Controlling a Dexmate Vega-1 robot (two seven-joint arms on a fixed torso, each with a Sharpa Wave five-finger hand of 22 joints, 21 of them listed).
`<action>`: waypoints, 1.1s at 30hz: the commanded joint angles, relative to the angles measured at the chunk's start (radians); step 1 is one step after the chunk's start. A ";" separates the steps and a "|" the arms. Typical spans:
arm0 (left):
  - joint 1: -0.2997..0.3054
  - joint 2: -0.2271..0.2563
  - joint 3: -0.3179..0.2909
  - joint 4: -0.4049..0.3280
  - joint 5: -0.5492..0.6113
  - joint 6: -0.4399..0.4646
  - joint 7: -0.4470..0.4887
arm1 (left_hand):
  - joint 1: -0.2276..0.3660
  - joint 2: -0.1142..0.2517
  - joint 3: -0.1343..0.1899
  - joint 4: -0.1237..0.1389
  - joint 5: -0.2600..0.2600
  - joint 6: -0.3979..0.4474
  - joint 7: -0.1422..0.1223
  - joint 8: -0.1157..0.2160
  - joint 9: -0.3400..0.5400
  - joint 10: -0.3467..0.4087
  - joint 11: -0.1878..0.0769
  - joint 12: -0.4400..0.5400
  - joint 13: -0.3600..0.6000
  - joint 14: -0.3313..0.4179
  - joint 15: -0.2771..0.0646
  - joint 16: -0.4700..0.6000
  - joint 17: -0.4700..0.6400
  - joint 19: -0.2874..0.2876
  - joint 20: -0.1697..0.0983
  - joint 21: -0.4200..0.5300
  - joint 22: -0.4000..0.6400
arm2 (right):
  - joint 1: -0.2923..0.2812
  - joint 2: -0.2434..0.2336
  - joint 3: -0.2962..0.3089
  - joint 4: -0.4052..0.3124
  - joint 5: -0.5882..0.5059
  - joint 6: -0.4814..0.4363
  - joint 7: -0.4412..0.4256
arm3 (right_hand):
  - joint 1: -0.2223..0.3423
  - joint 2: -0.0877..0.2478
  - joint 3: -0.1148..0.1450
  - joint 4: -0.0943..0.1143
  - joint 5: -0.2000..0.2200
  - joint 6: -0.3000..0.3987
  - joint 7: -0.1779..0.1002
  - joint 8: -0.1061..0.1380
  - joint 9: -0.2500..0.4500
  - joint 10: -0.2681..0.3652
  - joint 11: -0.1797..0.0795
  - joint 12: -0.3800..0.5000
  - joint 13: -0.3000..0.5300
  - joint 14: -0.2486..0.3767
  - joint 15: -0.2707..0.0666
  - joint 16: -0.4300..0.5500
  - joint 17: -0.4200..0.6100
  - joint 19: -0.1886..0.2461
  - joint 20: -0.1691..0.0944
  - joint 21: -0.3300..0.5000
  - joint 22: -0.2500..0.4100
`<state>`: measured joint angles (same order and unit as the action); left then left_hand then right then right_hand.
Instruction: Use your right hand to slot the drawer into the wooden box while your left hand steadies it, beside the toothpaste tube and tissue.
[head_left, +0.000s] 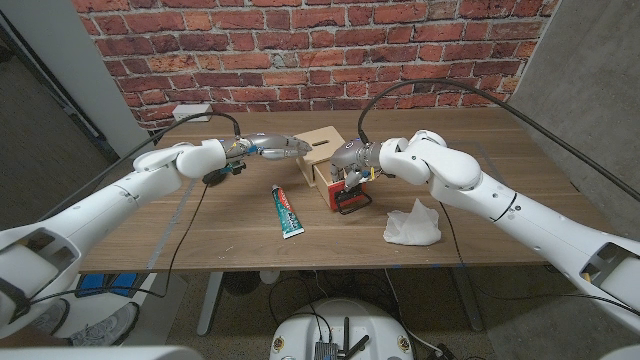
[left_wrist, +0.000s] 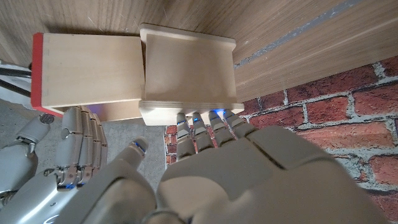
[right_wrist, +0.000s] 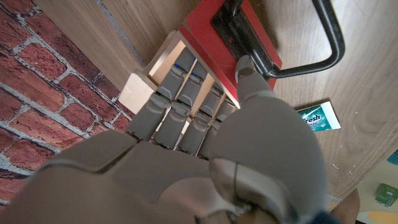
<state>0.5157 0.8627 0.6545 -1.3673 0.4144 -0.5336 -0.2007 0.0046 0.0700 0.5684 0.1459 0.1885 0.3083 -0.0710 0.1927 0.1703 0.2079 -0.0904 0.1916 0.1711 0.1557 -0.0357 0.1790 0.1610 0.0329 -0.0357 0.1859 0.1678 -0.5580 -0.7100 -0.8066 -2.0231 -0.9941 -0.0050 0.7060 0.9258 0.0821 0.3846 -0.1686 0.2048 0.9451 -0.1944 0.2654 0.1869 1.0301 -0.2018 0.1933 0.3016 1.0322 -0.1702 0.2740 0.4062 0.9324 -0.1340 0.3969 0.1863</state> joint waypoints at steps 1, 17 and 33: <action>0.010 0.006 -0.002 -0.010 -0.005 0.015 -0.001 | 0.015 0.070 0.005 -0.008 0.007 0.009 0.002 -0.003 0.003 0.008 -0.003 -0.006 0.001 0.008 -0.095 -0.002 0.004 0.009 -0.173 0.003 -0.001 | 0.004 0.013 -0.012 0.017 -0.025 -0.010 -0.020 | -0.007 0.019 0.017 0.011 0.009 0.044 0.018 0.007 0.005 -0.001 0.001 0.009 0.000 0.010 -0.057 0.004 0.003 0.009 -0.076 0.008 0.001; 0.002 0.000 0.001 -0.009 -0.003 0.015 -0.006 | 0.019 0.071 0.011 -0.015 0.006 0.010 0.003 -0.003 0.003 0.010 -0.003 -0.006 0.001 0.011 -0.095 -0.002 0.004 0.011 -0.173 0.003 -0.001 | -0.024 0.005 -0.005 -0.021 -0.055 -0.043 -0.027 | -0.013 0.019 0.017 0.012 0.009 0.046 0.021 0.006 0.005 0.000 0.001 0.010 0.001 0.011 -0.057 0.003 0.004 0.010 -0.076 0.009 0.001; 0.017 0.008 -0.005 -0.038 -0.008 0.041 -0.011 | 0.024 0.073 0.018 -0.023 0.006 0.012 0.004 -0.004 0.003 0.011 -0.003 -0.007 0.001 0.013 -0.092 -0.003 0.004 0.013 -0.173 0.002 -0.001 | -0.085 -0.016 0.016 -0.076 -0.124 -0.080 -0.050 | -0.016 0.018 0.017 0.010 0.008 0.054 0.022 0.007 0.005 0.010 0.004 0.014 0.001 0.018 -0.058 0.006 0.009 0.016 -0.075 0.011 0.001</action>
<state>0.5239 0.8660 0.6541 -1.3891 0.4109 -0.5065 -0.2082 0.0204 0.0752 0.5824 0.1321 0.1885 0.3120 -0.0670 0.1889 0.1719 0.2097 -0.0923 0.1916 0.1699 0.1608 -0.0412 0.1751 0.1605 0.0328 -0.0357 0.1859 0.1679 -0.6084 -0.7140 -0.8030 -2.0695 -1.0764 -0.0649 0.6712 0.9248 0.0828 0.3846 -0.1686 0.2076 0.9752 -0.1746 0.2659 0.1880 1.0340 -0.1980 0.2004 0.3015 1.0393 -0.1737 0.2739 0.4063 0.9383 -0.1325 0.4046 0.1863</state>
